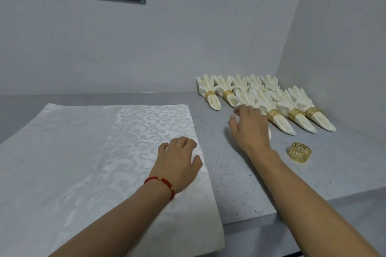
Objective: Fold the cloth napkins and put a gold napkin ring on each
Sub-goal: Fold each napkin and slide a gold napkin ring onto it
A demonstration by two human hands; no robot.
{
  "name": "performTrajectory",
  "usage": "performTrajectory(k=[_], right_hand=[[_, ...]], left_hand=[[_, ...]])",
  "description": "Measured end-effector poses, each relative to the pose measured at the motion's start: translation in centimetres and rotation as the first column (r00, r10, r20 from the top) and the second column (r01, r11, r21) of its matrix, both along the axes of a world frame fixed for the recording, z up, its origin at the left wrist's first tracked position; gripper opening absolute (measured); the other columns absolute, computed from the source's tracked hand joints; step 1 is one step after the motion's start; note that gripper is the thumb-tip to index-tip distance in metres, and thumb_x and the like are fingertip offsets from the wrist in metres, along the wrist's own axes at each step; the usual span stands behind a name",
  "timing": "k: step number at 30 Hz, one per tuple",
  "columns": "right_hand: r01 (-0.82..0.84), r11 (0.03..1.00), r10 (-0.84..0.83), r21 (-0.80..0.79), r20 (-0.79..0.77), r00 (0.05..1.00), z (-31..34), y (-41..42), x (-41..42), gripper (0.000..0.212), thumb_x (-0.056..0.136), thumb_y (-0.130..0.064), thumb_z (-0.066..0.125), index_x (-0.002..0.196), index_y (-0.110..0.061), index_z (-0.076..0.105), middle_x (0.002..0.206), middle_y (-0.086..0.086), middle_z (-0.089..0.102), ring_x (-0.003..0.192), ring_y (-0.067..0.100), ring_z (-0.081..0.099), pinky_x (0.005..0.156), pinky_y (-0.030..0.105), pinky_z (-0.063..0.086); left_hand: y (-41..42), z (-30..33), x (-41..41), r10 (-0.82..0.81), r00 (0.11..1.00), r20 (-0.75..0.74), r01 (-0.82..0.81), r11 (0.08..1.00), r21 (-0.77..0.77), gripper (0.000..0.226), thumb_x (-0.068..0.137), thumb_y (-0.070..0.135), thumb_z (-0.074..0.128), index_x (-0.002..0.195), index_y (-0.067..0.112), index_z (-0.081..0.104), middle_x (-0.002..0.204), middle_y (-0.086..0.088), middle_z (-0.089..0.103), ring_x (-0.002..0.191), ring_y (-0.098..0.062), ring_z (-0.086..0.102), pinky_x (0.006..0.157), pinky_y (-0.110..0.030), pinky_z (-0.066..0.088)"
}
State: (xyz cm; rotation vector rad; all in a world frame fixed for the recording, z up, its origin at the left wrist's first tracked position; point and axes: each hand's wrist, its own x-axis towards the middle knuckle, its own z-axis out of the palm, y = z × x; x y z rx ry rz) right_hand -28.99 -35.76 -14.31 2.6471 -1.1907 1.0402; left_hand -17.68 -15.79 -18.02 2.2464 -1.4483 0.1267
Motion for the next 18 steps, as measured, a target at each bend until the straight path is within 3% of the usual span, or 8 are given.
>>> performTrajectory(k=[4,6,8,9,12,14,16,18], right_hand=[[-0.284,0.951,0.293,0.12,-0.064,0.954,0.1,10.5,-1.9,0.018,0.098,-0.037,0.048,0.108,-0.028,0.062,0.1,-0.009,0.062,0.094,0.013,0.055,0.095,0.042,0.045],[-0.41,0.886,0.439,0.216,-0.106,0.892,-0.2,14.8,-3.7,0.03,0.099,-0.041,0.049,0.125,-0.03,0.058,0.107,-0.012,0.061,0.1,0.01,0.054,0.101,0.038,0.042],[-0.469,0.836,0.529,0.285,-0.193,0.826,-0.2,16.9,-5.4,0.055,0.102,-0.051,0.045,0.152,-0.029,0.036,0.122,-0.011,0.057,0.112,0.01,0.05,0.104,0.031,0.036],[-0.479,0.824,0.552,0.303,-0.239,0.799,-0.1,17.1,-6.0,0.061,0.103,-0.057,0.043,0.156,-0.03,0.03,0.128,-0.011,0.055,0.117,0.011,0.049,0.103,0.03,0.035],[-0.506,0.817,0.576,0.277,-0.388,0.719,-0.3,15.8,-7.1,0.061,0.101,-0.068,0.033,0.146,-0.029,0.045,0.14,-0.012,0.054,0.126,0.014,0.052,0.106,0.036,0.041],[-0.474,0.833,0.553,0.285,-0.409,0.726,-0.2,14.9,-8.0,0.066,0.101,-0.07,0.029,0.148,-0.027,0.048,0.149,-0.01,0.051,0.133,0.012,0.048,0.11,0.033,0.038],[-0.503,0.815,0.58,0.288,-0.405,0.707,-0.5,14.8,-8.8,0.072,0.099,-0.075,0.029,0.152,-0.029,0.044,0.157,-0.011,0.043,0.142,0.008,0.038,0.117,0.03,0.029],[-0.536,0.785,0.617,0.311,-0.46,0.638,-0.9,15.5,-9.8,0.086,0.09,-0.087,0.031,0.159,-0.035,0.031,0.165,-0.015,0.025,0.151,0.005,0.021,0.124,0.031,0.017]], left_hand=[[-0.1,0.9,0.3,0.054,0.996,-0.069,-0.051,0.998,0.04,0.037,0.098,0.04,0.048,0.132,0.025,0.055,0.135,0.008,0.053,0.127,-0.016,0.045,0.11,-0.036,0.03],[-0.1,2.0,0.2,0.064,0.966,-0.251,-0.062,0.998,0.014,0.037,0.099,0.031,0.051,0.134,0.022,0.055,0.139,0.004,0.054,0.128,-0.019,0.049,0.111,-0.038,0.036],[1.0,3.5,0.0,0.004,0.897,-0.443,-0.044,0.996,-0.081,0.04,0.097,0.007,0.047,0.133,0.021,0.056,0.14,0.001,0.055,0.125,-0.019,0.053,0.109,-0.037,0.042],[1.9,4.1,0.0,-0.02,0.885,-0.465,-0.039,0.992,-0.116,0.046,0.093,-0.003,0.043,0.13,0.02,0.059,0.139,0.0,0.056,0.125,-0.018,0.052,0.108,-0.033,0.042],[6.0,5.3,0.4,-0.041,0.949,-0.312,0.013,0.996,-0.09,0.042,0.089,-0.005,0.046,0.117,0.018,0.068,0.128,-0.003,0.06,0.125,-0.02,0.051,0.101,-0.025,0.037],[9.5,5.3,0.5,-0.075,0.981,-0.179,0.07,0.997,-0.034,0.031,0.09,0.008,0.053,0.114,0.021,0.068,0.122,-0.002,0.061,0.121,-0.022,0.05,0.101,-0.032,0.04],[13.7,5.0,0.1,-0.116,0.993,-0.032,0.117,0.993,0.01,0.027,0.091,0.034,0.055,0.116,0.029,0.065,0.121,0.007,0.058,0.117,-0.017,0.046,0.102,-0.04,0.041],[18.0,4.6,-0.5,-0.13,0.985,0.11,0.115,0.984,0.133,0.05,0.086,0.067,0.044,0.124,0.037,0.059,0.125,0.013,0.051,0.119,-0.013,0.042,0.103,-0.04,0.037]])
